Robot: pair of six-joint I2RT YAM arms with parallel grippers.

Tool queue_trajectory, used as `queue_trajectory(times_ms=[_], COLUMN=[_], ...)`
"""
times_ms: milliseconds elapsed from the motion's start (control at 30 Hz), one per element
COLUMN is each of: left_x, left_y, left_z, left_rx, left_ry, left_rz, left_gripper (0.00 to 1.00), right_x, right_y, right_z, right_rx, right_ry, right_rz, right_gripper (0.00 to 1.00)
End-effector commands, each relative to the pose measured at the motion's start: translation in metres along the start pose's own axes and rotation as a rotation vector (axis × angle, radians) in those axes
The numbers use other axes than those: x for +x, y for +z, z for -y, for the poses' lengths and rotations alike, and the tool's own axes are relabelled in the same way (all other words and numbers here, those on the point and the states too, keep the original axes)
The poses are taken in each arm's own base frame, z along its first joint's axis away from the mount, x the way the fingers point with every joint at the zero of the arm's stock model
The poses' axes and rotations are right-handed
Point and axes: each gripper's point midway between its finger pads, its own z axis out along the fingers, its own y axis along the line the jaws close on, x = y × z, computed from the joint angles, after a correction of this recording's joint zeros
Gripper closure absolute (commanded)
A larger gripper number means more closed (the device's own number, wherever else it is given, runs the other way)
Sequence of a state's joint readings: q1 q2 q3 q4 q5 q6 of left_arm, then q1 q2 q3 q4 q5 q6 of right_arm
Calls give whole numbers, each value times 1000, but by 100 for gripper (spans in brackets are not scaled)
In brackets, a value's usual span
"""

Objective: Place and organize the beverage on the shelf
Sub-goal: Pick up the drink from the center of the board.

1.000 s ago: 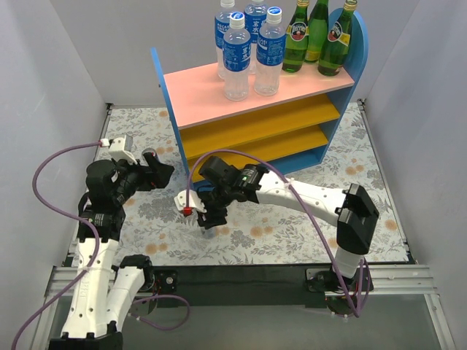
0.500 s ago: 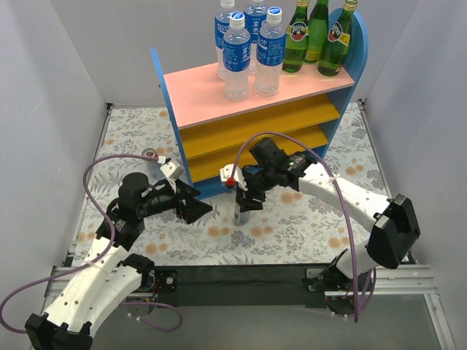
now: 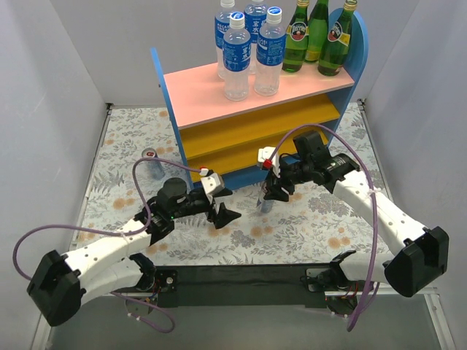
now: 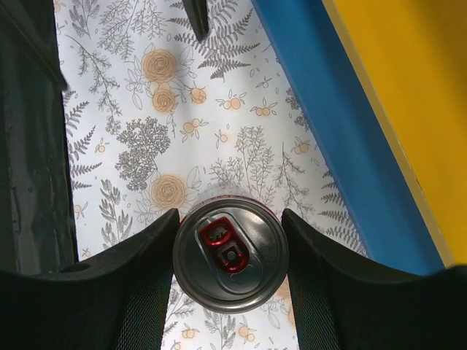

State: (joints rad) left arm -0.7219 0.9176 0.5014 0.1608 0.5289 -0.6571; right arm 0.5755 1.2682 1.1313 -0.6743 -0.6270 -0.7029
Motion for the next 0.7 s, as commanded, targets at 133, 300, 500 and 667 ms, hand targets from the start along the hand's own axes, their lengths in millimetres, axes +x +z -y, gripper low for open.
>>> queue_trajectory(times_ms=[133,300,500,667], left_x=[-27,-25,-22,-21], left_y=[57,88,116,129], left_z=[1,-2,3,-7], left_rx=[-26,-78,-89,-158], left_ry=[213,239,241,251], left_rz=[147,186,181,174], left_gripper=[20,19,19,19], right_x=[-17,-17,-16,-20], right_y=[-16,-19,-22,-25], right_z=[-4,-2,2,0], right_rx=[33,58,89,94], right_ry=[6,34,37,43], right_rz=[100,103,99,112], right_gripper=[99,99,99,99])
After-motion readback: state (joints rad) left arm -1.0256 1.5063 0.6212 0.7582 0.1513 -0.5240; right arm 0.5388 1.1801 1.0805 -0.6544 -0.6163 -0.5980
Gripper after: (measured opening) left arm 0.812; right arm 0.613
